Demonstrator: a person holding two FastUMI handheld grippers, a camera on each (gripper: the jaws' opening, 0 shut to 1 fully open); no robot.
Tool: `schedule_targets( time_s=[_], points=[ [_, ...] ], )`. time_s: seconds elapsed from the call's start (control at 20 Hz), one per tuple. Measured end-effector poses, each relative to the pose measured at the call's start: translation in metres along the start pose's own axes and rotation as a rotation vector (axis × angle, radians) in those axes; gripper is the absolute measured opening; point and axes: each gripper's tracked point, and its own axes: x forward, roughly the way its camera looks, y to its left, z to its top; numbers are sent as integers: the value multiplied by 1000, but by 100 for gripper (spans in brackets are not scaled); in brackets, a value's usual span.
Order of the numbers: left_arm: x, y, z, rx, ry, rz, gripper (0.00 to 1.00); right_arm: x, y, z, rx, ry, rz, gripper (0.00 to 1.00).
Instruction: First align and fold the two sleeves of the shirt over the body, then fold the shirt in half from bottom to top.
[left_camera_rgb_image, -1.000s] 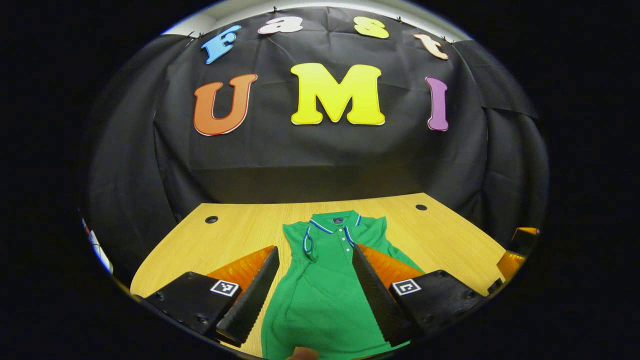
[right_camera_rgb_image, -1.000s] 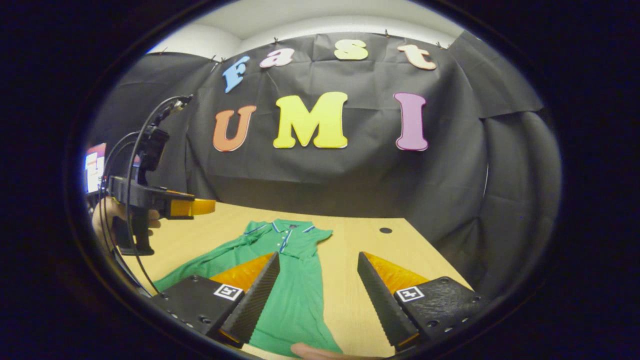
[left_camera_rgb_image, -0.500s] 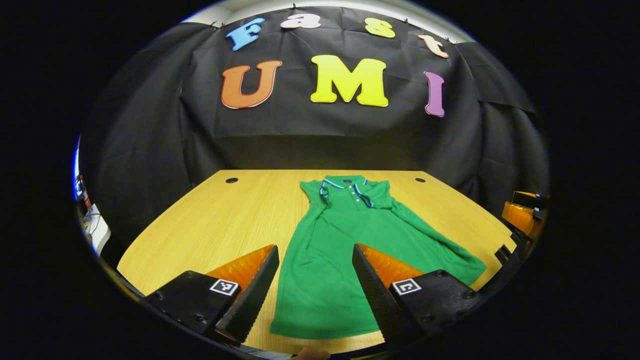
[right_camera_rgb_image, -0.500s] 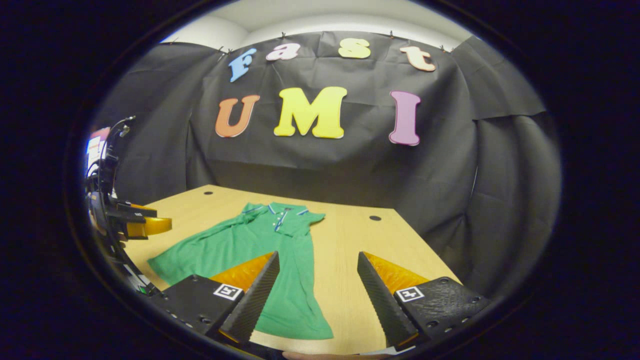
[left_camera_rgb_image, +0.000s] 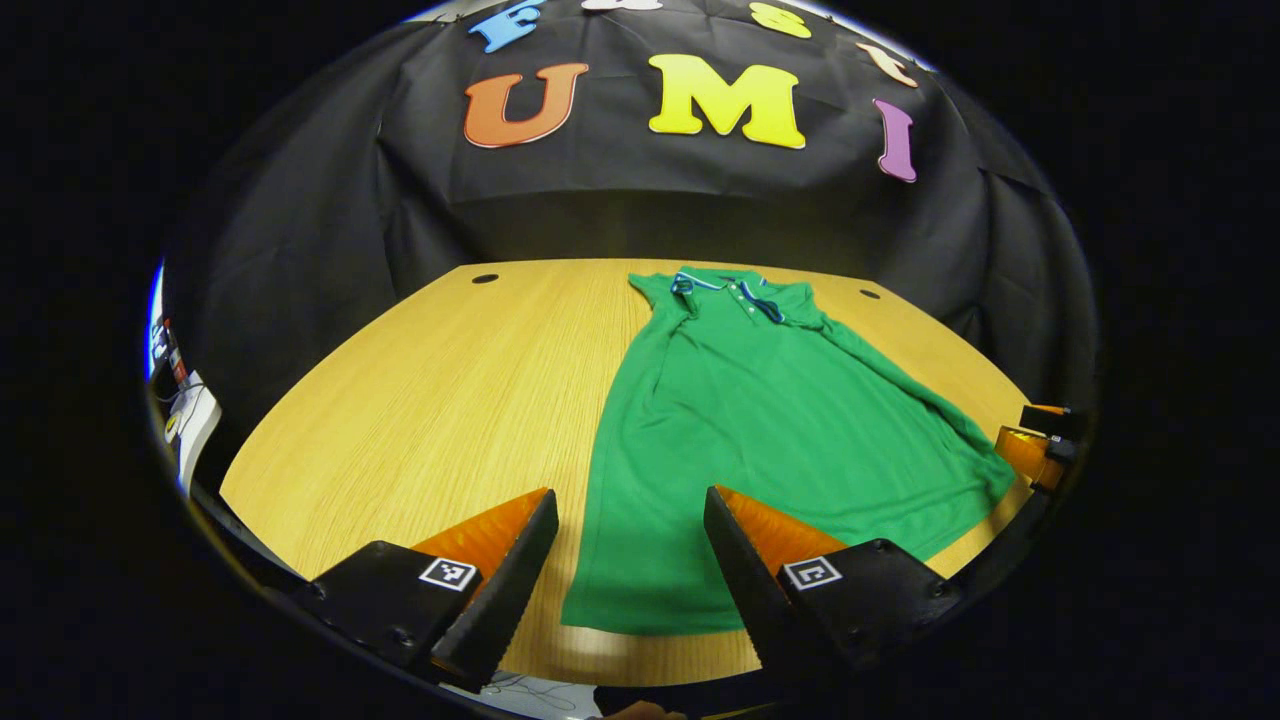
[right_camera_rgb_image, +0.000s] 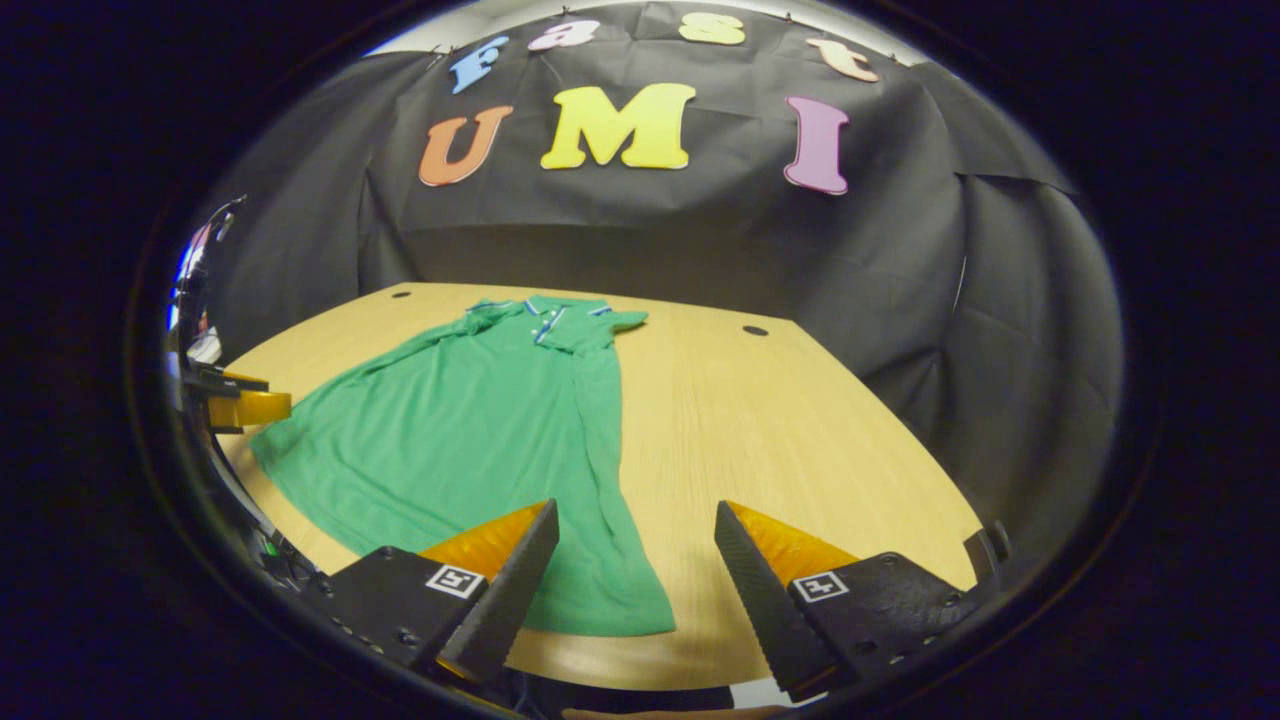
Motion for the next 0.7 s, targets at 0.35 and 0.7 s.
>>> schedule_targets(
  time_s=[0.35, 0.7],
  points=[
    [-5, -2, -24, -36, 72, -25, 98, 5, 12, -27, -2, 78, 38, 96],
    [-1, 10, -25, -34, 53, 13, 52, 12, 20, -31, 91, 123, 85, 63]
  ],
)
